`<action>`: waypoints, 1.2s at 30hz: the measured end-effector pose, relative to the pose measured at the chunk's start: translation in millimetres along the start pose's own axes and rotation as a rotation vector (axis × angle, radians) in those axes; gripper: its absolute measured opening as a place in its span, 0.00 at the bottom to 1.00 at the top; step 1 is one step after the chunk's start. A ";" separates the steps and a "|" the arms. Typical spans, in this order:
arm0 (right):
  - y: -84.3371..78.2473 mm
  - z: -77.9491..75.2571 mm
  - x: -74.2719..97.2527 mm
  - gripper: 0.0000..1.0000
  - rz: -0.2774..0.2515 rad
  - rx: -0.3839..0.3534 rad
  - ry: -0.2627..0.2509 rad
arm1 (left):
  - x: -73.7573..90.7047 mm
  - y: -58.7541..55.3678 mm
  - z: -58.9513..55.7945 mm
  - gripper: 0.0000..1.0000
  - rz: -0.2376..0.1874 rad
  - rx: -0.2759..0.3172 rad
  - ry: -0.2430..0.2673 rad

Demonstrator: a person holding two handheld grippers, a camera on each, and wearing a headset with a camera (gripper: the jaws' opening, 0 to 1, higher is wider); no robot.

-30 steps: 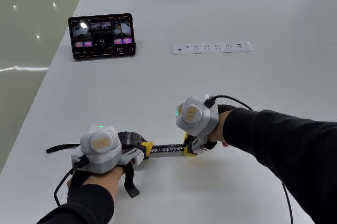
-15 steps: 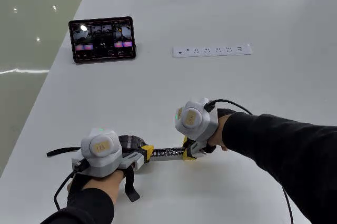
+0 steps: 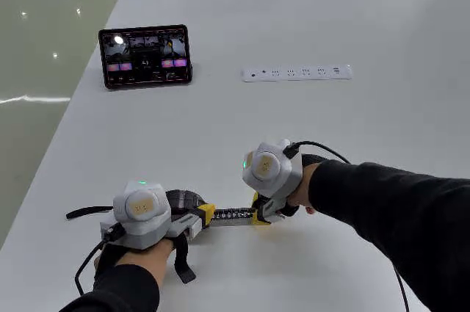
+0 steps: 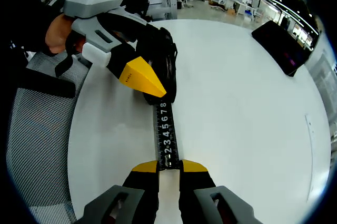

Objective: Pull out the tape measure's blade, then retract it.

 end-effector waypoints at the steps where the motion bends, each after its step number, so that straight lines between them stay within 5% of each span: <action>1: 0.4 0.0 0.0 0.10 -0.004 -0.001 -0.001 | -0.1 0.1 0.1 0.60 0.001 0.000 0.000; 36: 20.4 -0.9 -12.3 0.10 -0.066 -0.025 0.008 | 0.7 1.2 -0.4 0.60 0.012 0.013 -0.006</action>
Point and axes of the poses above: the centre of the closed fingertips' face, and the gripper's own axes: x roughly backward along the fingers, z roughly to its left, y roughly out of its top, the point moved 9 cm from there along x, roughly backward along the fingers, and after that the axes turned 15 degrees about y, right-handed, at the moved point
